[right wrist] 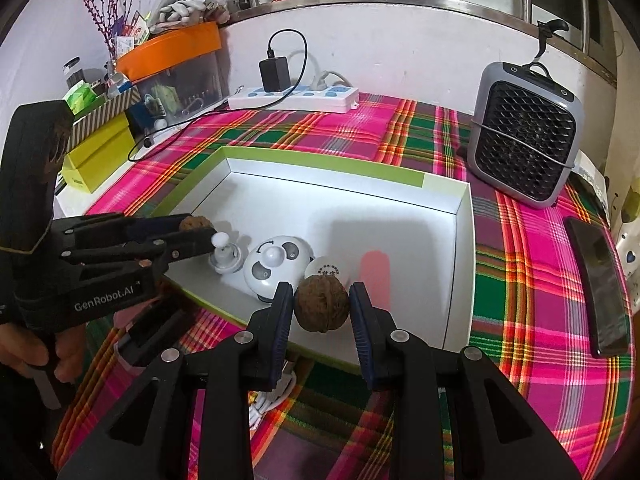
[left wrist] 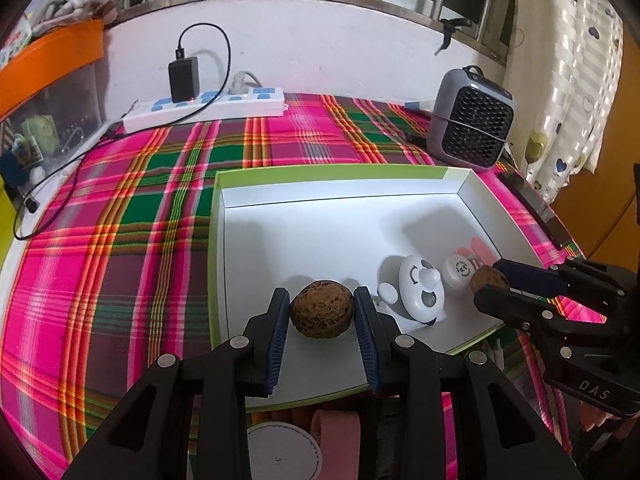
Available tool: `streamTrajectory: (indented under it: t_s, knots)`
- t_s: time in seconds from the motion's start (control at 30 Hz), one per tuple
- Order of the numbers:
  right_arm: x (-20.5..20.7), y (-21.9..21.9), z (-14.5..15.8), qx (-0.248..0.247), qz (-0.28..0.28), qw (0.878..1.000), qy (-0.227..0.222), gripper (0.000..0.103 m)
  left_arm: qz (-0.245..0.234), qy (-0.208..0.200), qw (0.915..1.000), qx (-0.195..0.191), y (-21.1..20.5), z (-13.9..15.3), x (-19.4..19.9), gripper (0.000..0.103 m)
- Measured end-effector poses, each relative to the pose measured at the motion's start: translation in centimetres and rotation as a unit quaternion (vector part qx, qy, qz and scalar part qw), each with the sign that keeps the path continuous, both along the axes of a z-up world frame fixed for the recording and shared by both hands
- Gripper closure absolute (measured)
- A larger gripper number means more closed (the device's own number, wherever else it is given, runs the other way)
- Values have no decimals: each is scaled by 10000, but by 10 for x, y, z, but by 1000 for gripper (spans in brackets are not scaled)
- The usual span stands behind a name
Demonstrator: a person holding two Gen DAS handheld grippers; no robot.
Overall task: Organize objects
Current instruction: 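Lower both walnuts into the box and open both grippers, then move both open grippers out of the box toward the remaining items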
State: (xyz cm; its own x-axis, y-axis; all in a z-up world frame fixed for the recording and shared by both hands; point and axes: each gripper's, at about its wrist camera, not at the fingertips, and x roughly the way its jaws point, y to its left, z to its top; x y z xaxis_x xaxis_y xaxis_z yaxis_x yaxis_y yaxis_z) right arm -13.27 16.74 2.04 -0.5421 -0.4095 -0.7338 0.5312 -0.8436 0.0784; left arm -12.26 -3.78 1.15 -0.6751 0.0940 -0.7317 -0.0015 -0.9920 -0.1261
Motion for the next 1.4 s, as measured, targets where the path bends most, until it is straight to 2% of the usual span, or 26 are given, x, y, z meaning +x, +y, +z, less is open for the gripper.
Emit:
streamTrajectory:
  t_s: [0.37,0.63,1.4]
  knots:
    - [4,-1,1,-142,1,9998,110,72,-55,11,9999,113,-1,1,1,72]
    - [10,8,10,-327,-217,9988,307,72,-52,224,9996,173,-1,10,8,72]
    - [53,14,9,-506,-344,9977,298,72,-369,599,9974,128,18,21,57,72]
